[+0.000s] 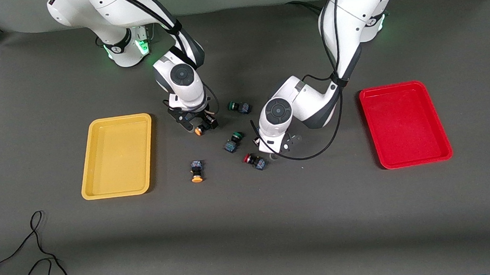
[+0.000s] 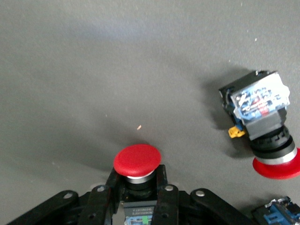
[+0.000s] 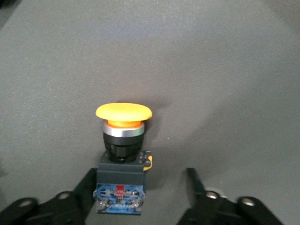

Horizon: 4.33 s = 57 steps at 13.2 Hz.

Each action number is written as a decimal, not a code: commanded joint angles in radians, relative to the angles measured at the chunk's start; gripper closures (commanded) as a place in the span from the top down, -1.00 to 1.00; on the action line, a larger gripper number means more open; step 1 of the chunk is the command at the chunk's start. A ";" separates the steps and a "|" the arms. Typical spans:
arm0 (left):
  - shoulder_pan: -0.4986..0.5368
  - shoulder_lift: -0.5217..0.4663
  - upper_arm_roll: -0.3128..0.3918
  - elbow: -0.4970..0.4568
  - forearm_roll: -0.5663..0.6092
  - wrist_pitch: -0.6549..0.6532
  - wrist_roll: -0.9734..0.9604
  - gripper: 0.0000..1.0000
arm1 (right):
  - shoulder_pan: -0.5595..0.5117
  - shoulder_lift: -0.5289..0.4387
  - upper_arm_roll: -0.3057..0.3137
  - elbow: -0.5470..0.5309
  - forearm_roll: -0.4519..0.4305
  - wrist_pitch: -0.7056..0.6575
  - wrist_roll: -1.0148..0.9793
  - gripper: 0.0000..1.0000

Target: Place red and yellow buttons in trays

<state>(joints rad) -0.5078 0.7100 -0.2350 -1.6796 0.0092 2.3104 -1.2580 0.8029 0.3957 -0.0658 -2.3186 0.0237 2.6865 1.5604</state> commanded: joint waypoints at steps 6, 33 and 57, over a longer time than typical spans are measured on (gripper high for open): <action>0.193 -0.323 0.016 -0.063 0.064 -0.509 0.329 -0.79 | 0.001 -0.161 -0.018 0.092 -0.027 -0.279 -0.052 -0.93; 0.482 -0.404 -0.043 -0.170 -0.049 -0.443 0.695 1.00 | -0.025 0.192 -0.801 0.142 0.676 -0.304 -2.220 -0.44; 0.066 0.327 -0.040 0.546 -0.110 -0.212 -0.176 -1.00 | 0.344 0.405 -0.755 0.624 0.726 -0.455 -1.347 1.00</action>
<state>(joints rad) -0.4278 1.0529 -0.2908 -1.1254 -0.0960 2.1216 -1.4167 1.1624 0.7140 -0.8444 -1.7251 0.6926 2.1722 0.2124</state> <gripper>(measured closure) 0.348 0.000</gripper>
